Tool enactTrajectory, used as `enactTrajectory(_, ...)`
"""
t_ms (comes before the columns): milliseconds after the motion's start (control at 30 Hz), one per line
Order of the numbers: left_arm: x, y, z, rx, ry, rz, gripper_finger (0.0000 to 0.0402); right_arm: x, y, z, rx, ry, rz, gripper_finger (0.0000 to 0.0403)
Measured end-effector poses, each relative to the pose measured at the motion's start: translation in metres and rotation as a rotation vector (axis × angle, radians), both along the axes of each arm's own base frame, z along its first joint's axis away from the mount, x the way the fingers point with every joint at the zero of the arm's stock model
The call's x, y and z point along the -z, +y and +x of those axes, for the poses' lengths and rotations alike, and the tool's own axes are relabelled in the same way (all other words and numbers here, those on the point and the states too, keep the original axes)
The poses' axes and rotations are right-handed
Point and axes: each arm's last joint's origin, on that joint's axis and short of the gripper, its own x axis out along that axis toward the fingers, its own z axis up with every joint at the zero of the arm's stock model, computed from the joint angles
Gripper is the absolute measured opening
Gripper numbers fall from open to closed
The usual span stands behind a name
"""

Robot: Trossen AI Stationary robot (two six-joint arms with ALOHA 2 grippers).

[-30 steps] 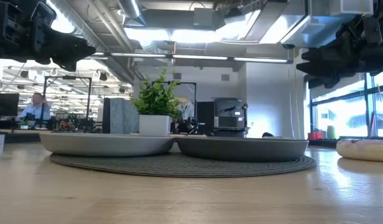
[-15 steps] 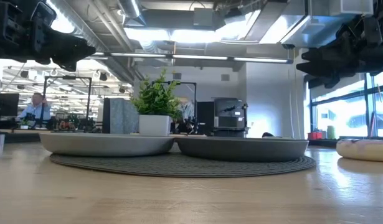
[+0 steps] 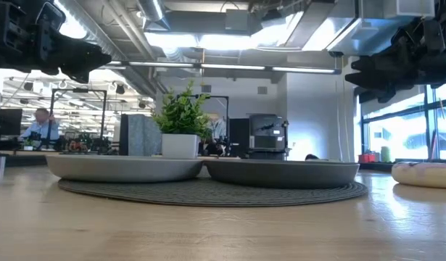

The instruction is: Pick & Place donuts

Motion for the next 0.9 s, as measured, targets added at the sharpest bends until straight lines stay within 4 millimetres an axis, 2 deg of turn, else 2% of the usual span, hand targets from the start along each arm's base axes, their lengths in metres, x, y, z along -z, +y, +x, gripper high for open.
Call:
enactTrajectory(500, 0.000, 0.000, 0.000, 0.000, 0.000, 0.000, 0.0151, 0.000, 0.000, 0.000, 0.001, 0.006, -0.020, 0.0202)
enactTrajectory(633, 0.000, 0.000, 0.000, 0.000, 0.000, 0.000, 0.0149, -0.001, -0.002, -0.001, 0.069, 0.009, -0.020, 0.0202)
enactTrajectory(900, 0.000, 0.000, 0.000, 0.000, 0.000, 0.000, 0.0152, -0.029, -0.006, 0.007, 0.181, 0.086, -0.014, 0.0202)
